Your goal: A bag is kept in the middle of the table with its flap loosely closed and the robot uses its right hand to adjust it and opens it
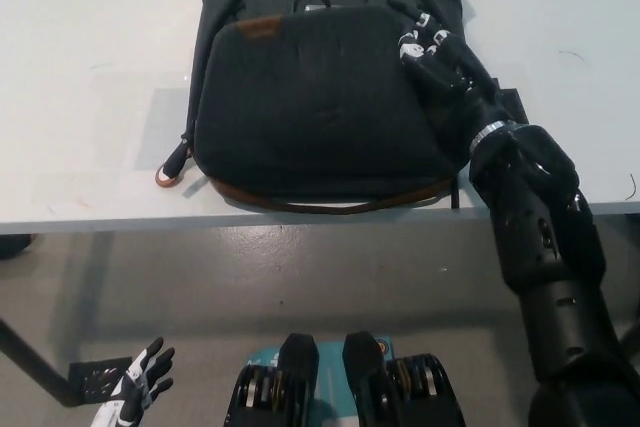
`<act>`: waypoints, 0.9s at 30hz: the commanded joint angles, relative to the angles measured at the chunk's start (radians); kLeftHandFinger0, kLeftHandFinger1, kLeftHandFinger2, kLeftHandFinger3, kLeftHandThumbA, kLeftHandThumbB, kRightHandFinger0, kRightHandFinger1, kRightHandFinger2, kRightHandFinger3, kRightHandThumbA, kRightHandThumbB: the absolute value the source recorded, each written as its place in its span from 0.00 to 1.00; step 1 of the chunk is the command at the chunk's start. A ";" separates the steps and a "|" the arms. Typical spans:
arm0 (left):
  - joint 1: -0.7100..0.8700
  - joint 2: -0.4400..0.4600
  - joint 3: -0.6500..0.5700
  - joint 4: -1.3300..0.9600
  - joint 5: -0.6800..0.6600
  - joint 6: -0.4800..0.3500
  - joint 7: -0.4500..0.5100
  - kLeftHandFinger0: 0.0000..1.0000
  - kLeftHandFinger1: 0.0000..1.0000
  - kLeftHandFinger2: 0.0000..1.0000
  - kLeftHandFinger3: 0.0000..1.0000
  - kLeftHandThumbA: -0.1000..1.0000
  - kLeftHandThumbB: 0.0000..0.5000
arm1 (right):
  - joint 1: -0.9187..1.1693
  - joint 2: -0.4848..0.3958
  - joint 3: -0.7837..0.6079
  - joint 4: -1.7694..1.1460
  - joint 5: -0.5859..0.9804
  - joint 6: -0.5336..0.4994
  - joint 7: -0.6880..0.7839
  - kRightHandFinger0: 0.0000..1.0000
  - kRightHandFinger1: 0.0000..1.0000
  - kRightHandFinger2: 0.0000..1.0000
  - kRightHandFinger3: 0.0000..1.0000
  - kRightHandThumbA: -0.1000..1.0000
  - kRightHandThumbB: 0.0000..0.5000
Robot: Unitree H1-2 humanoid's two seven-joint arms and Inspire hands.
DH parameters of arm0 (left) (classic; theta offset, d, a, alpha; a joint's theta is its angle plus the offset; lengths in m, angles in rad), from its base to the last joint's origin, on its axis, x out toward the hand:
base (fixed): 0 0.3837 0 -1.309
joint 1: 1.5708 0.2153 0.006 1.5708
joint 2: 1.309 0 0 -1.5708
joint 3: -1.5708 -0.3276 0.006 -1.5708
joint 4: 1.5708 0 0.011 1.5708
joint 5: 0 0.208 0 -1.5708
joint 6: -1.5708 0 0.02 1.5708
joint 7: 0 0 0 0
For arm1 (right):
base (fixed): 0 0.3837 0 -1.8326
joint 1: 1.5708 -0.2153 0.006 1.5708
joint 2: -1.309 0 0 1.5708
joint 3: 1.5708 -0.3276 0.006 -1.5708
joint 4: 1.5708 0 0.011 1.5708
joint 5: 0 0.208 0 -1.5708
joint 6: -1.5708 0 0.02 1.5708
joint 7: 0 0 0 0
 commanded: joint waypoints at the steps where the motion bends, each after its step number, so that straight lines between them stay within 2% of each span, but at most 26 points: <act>1: -0.003 0.018 -0.001 -0.021 0.001 -0.009 -0.011 1.00 1.00 1.00 1.00 1.00 0.00 | 0.016 -0.002 0.003 -0.039 -0.015 0.012 -0.034 0.00 0.29 0.66 0.79 0.00 0.30; 4: -0.003 0.020 -0.001 -0.021 0.009 -0.014 -0.010 1.00 1.00 1.00 1.00 1.00 0.00 | 0.062 -0.006 0.021 -0.154 -0.036 0.022 -0.047 0.00 0.31 0.71 0.80 0.00 0.25; 6: -0.007 0.020 0.000 -0.021 0.005 -0.016 -0.011 1.00 1.00 1.00 1.00 1.00 0.00 | 0.101 -0.006 0.024 -0.273 -0.031 0.063 -0.063 0.00 0.28 0.73 0.81 0.00 0.26; 9: -0.010 0.021 0.004 -0.021 -0.008 -0.013 -0.013 1.00 1.00 1.00 1.00 1.00 0.00 | 0.153 -0.007 0.034 -0.422 -0.023 0.102 -0.075 0.00 0.25 0.68 0.80 0.00 0.27; 11: -0.011 0.022 0.005 -0.025 -0.009 -0.006 -0.013 1.00 1.00 1.00 1.00 1.00 0.00 | 0.211 -0.007 0.042 -0.558 -0.009 0.131 -0.075 0.00 0.27 0.67 0.76 0.00 0.24; 15: -0.015 0.022 0.005 -0.021 -0.012 -0.006 -0.014 1.00 1.00 1.00 1.00 1.00 0.00 | 0.314 -0.011 0.073 -0.774 -0.023 0.150 -0.081 0.00 0.30 0.63 0.69 0.00 0.28; 20: -0.018 0.019 0.007 -0.023 -0.013 -0.002 -0.011 1.00 1.00 1.00 1.00 1.00 0.00 | 0.429 -0.006 0.102 -0.965 -0.025 0.153 -0.084 0.00 0.33 0.65 0.68 0.00 0.25; 23: -0.018 0.017 0.007 -0.026 -0.012 0.002 -0.009 1.00 1.00 1.00 1.00 1.00 0.00 | 0.485 -0.005 0.116 -1.032 -0.033 0.133 -0.080 0.00 0.33 0.64 0.68 0.00 0.25; 24: -0.018 0.015 0.007 -0.027 -0.018 0.007 -0.010 1.00 1.00 1.00 1.00 1.00 0.00 | 0.514 -0.012 0.133 -1.071 -0.082 0.141 -0.095 0.00 0.33 0.64 0.68 0.00 0.27; 27: -0.031 0.019 0.008 -0.026 -0.020 0.012 -0.012 1.00 1.00 1.00 1.00 1.00 0.00 | 0.551 -0.028 0.146 -1.097 -0.112 0.128 -0.091 0.00 0.29 0.60 0.68 0.00 0.23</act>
